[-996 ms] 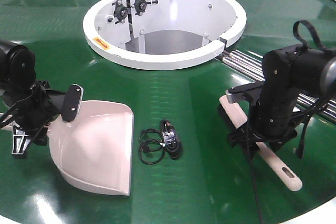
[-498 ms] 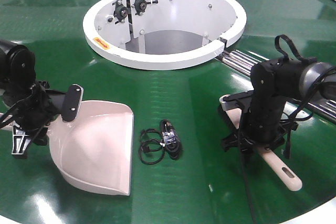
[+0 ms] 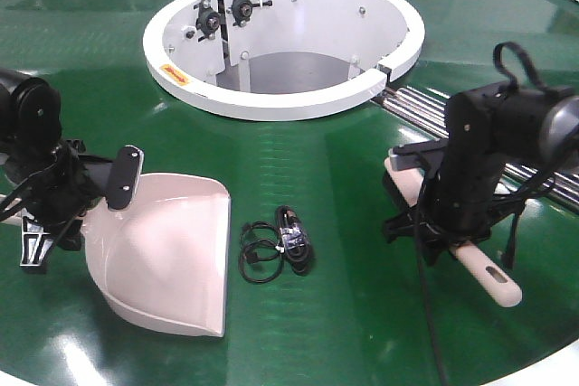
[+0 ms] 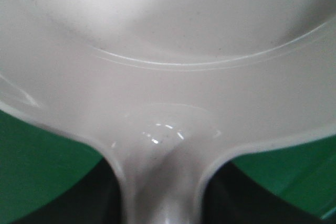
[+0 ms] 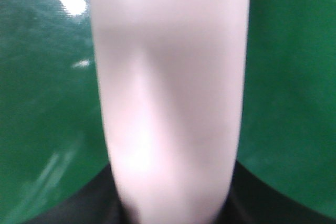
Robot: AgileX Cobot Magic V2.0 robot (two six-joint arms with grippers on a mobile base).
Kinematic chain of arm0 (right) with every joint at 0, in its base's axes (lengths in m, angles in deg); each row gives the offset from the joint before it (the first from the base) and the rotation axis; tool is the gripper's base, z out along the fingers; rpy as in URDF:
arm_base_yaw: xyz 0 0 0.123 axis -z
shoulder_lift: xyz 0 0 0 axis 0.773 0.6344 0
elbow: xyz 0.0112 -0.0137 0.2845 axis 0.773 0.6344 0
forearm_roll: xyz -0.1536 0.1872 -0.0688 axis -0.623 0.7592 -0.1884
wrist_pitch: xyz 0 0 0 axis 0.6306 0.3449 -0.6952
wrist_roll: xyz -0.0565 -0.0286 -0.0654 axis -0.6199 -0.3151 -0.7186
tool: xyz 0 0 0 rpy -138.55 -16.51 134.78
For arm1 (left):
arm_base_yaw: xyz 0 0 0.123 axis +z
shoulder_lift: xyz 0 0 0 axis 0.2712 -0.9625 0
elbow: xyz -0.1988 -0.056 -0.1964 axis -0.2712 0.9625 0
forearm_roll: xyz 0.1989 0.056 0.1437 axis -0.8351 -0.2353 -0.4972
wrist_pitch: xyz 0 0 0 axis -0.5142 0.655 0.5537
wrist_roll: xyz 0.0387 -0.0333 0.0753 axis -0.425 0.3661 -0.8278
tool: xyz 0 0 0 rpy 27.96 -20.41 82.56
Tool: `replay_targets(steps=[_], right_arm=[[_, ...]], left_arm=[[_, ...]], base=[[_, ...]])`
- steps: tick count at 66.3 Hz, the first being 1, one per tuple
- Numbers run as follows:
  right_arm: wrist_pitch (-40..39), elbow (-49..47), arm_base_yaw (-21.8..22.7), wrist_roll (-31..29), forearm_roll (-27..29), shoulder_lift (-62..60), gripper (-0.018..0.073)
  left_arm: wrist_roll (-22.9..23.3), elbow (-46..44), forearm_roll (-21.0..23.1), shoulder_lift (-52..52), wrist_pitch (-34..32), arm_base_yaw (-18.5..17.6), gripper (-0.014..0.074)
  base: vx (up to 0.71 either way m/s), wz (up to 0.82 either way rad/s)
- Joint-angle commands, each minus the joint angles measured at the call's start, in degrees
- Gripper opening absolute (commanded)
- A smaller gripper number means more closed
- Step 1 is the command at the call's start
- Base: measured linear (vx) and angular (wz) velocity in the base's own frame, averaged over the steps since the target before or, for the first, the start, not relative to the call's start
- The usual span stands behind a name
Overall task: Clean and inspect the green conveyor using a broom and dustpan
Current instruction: 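Lower the right gripper and grasp the pink brush handle, then sweep the black cable into the dustpan with the brush in the right gripper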
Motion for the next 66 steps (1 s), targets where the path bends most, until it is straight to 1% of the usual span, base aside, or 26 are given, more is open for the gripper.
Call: replay_targets(steps=[1, 10, 19, 25, 32, 41, 52, 66], right_arm=[[1.5, -1.5, -0.1, 1.6, -0.3, -5.3, -0.0005], [3.3, -1.5, -1.6, 3.0, 0.6, -7.3, -0.0004], [3.8, -1.5, -6.3, 6.0, 0.5, -7.5, -0.0004], [2.7, -1.5, -9.3, 8.1, 0.5, -7.4, -0.0004], [1.5, -1.5, -11.5, 11.0, 0.7, -7.4, -0.0004], [1.2, -1.5, -13.2, 13.4, 0.7, -7.4, -0.0004], [1.2, -1.5, -14.6, 14.9, 0.8, -7.4, -0.0004], [1.3, -1.5, -15.0, 14.9, 4.0, -6.4, -0.0004]], left_arm=[[0.8, -1.6, 0.5, 2.6, -1.2, -0.3, -0.0006], [0.8, -1.6, 0.5, 2.6, -1.2, -0.3, -0.0006], [0.8, -1.6, 0.5, 2.6, -1.2, -0.3, -0.0006], [0.8, -1.6, 0.5, 2.6, -1.2, -0.3, -0.0006], [0.8, -1.6, 0.5, 2.6, -1.2, -0.3, -0.0006], [0.8, -1.6, 0.5, 2.6, -1.2, -0.3, -0.0006], [0.8, -1.6, 0.5, 2.6, -1.2, -0.3, -0.0006], [0.8, -1.6, 0.5, 2.6, -1.2, -0.3, -0.0006]], base=[[0.00, 0.00], [0.00, 0.00], [0.00, 0.00], [0.00, 0.00], [0.00, 0.00], [0.00, 0.00], [0.00, 0.00], [0.00, 0.00]])
